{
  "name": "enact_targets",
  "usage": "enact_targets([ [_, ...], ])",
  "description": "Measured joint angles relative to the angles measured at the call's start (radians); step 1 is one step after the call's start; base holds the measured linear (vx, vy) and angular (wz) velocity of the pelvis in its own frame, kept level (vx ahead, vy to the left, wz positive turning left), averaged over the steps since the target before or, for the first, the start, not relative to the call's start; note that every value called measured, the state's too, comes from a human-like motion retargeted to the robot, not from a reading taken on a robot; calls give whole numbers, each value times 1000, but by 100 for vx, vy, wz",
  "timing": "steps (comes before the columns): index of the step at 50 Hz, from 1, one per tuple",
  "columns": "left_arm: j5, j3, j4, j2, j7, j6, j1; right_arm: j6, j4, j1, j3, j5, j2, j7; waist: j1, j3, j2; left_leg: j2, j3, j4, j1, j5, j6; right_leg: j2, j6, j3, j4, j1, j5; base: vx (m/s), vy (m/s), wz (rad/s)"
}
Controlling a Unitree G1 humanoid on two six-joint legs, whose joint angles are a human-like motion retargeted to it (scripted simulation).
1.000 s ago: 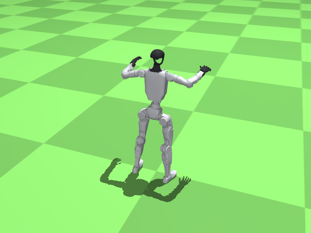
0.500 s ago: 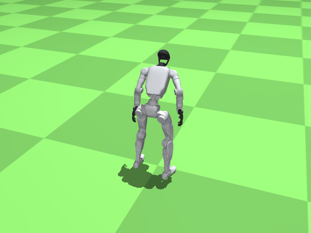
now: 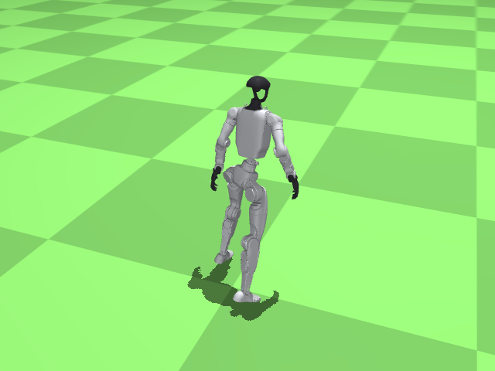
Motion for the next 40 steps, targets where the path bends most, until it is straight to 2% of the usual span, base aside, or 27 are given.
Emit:
enact_targets([
  [2,-11,-25,23,8,-23,0,1,9,71,-77,39,-30,-25,27,45,15,31,63,74,-124,-9,-10,-16,10,3,33,16,74,32,51,17,-71],
  [5,38,-51,45,24,-51,9,-15,11,162,-196,75,-96,-74,59,130,61,69,140,182,-265,-49,-44,-44,-4,55,89,27,166,140,48,17,-73],
  [8,122,-82,22,49,-63,14,-34,-3,183,-294,66,-159,-141,52,242,95,103,246,163,-342,-141,-123,-95,-13,85,101,10,193,177,48,9,-118],
  [10,146,-117,-18,68,-67,12,-36,-14,155,-354,51,-174,-197,31,312,126,107,279,54,-308,-227,-102,-116,-69,85,129,19,199,96,43,25,-128],
  [11,144,-141,-44,79,-71,16,-33,-15,129,-387,45,-169,-224,17,328,144,93,266,-14,-218,-298,-37,-115,-127,60,139,48,197,17,38,39,-79],
  [12,151,-163,-70,92,-82,20,-30,-18,101,-421,35,-162,-246,-2,334,163,82,255,-80,-101,-380,20,-116,-179,23,144,94,192,-75,35,40,-20],
  [13,181,-182,-94,108,-105,24,-25,-25,71,-454,20,-153,-256,-34,323,181,76,245,-145,68,-482,61,-122,-217,-40,140,174,185,-193,32,34,16],
  [14,185,-204,-112,125,-115,22,-30,-26,45,-494,7,-145,-260,-69,313,214,75,243,-184,249,-572,59,-140,-254,-48,145,263,183,-293,28,26,38],
  [15,177,-228,-127,141,-119,18,-39,-25,22,-537,-3,-138,-260,-104,303,254,75,246,-209,435,-655,34,-163,-291,-30,154,355,183,-385,24,21,46],
  [18,248,-278,-140,193,-146,27,-107,-22,-39,-677,-54,-103,-194,-239,247,377,69,249,-215,816,-832,-68,-173,-381,-65,251,660,137,-574,17,19,55],
  [20,292,-296,-149,225,-145,34,-152,-23,-84,-749,-81,-92,-118,-320,209,436,72,244,-214,958,-908,-104,-161,-410,-77,323,814,107,-633,13,13,47],
  [23,301,-296,-193,271,-118,35,-203,-22,-154,-799,-92,-99,8,-383,159,499,86,231,-217,1092,-984,-143,-138,-431,-106,376,988,74,-655,13,10,43],
  [28,214,-250,-266,342,-76,0,-284,-11,-179,-801,-51,-140,157,-390,133,550,87,218,-200,1197,-1059,-189,-145,-528,-176,281,1063,66,-669,15,7,33],
  [32,171,-201,-273,368,-63,-26,-313,-9,-139,-783,-12,-171,262,-382,178,517,56,220,-162,1162,-1060,-206,-137,-552,-166,223,918,65,-589,21,9,2],
  [35,212,-166,-293,377,-76,-32,-256,-30,-168,-727,20,-169,325,-340,243,430,10,226,-130,1067,-1023,-204,-118,-518,-126,189,684,70,-412,38,14,-37],
  [38,238,-102,-365,362,-81,-40,-91,-64,-284,-577,34,-134,335,-231,307,289,-23,243,-122,913,-947,-160,-111,-425,-28,120,341,122,-39,53,17,-71],
  [40,213,-44,-433,330,-65,-37,46,-77,-379,-438,27,-95,312,-161,324,207,-19,238,-122,765,-855,-101,-109,-338,15,82,152,160,209,54,17,-50],
])
